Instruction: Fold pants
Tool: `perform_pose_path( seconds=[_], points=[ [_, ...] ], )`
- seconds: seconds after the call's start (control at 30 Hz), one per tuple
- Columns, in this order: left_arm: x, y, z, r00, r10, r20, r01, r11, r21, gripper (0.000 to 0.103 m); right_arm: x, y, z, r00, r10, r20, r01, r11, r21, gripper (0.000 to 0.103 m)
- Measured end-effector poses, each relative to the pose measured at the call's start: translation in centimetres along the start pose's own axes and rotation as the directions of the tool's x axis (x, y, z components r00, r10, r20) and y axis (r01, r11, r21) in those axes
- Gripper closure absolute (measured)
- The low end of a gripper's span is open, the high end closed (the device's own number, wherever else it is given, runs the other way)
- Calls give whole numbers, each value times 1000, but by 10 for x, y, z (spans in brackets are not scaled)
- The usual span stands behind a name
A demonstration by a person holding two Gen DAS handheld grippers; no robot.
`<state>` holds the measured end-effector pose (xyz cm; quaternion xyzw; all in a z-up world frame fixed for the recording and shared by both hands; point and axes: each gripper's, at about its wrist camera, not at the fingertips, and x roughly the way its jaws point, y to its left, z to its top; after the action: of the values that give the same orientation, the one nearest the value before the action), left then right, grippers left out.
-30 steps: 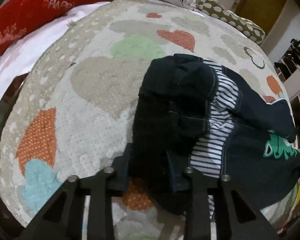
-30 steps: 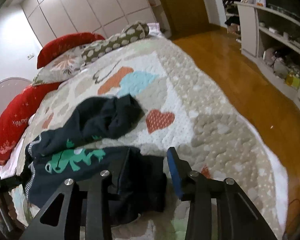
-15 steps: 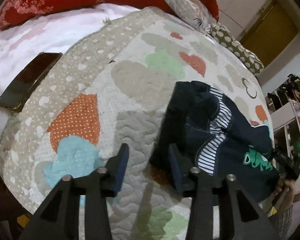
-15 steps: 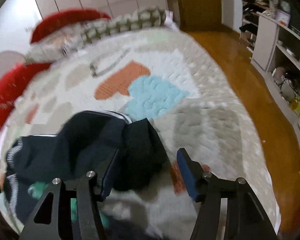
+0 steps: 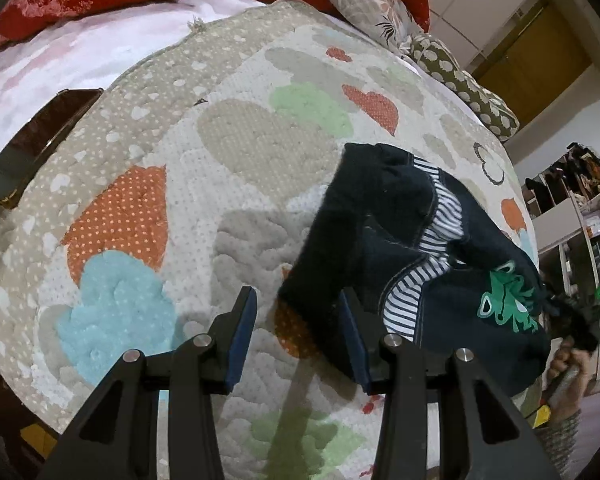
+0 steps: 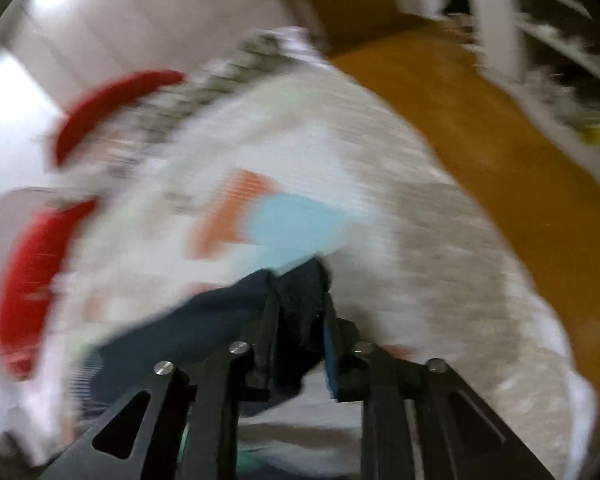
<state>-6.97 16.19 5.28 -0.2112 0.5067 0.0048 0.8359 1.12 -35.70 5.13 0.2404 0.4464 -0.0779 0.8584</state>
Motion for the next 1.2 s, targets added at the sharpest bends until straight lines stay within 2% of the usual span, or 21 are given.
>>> perform_pose_path(
  seconds=[0.03,0.07,0.1,0.17,0.3,0.4,0.53,0.67,0.73,0.83,1.07,1.2],
  points=[
    [-3,-2,0,1000,8,5,-8,1000,8,58,4,-8,-6,998,-62,6,62,998,10,79],
    [-5,-3,0,1000,13,9,-13,1000,12,56,3,-13,-10,997,-76,14,76,997,19,79],
    [-7,-5,1,1000,17,14,-17,1000,17,54,0,-19,-16,998,-50,22,50,998,27,77],
    [-12,-14,2,1000,10,20,-11,999,36,53,-13,-29,-27,999,-7,40,6,999,41,63],
    [-15,-50,2,1000,-13,14,12,993,117,47,-48,-51,-48,994,37,106,-46,996,83,56],
    [-11,-96,-1,999,-37,-11,38,976,215,46,-66,-68,-71,989,72,131,-86,991,99,54],
    [3,-163,-11,998,-42,-44,54,938,344,45,-80,-81,-93,982,122,143,-139,984,113,52],
    [22,-194,-21,994,-46,-99,81,922,380,45,-79,-90,-107,978,163,131,-178,977,116,48],
    [29,-205,-26,994,-26,-105,68,907,415,45,-77,-93,-109,977,173,124,-187,977,106,48],
    [34,-209,-29,996,16,-83,23,893,450,45,-79,-92,-110,977,176,121,-184,981,59,48],
    [37,-184,-21,997,78,-20,-62,905,420,45,-78,-82,-112,983,133,123,-132,991,-16,47],
    [32,-164,-15,987,146,63,-159,900,406,42,-80,-73,-111,987,104,124,-98,994,-48,47]
  ],
)
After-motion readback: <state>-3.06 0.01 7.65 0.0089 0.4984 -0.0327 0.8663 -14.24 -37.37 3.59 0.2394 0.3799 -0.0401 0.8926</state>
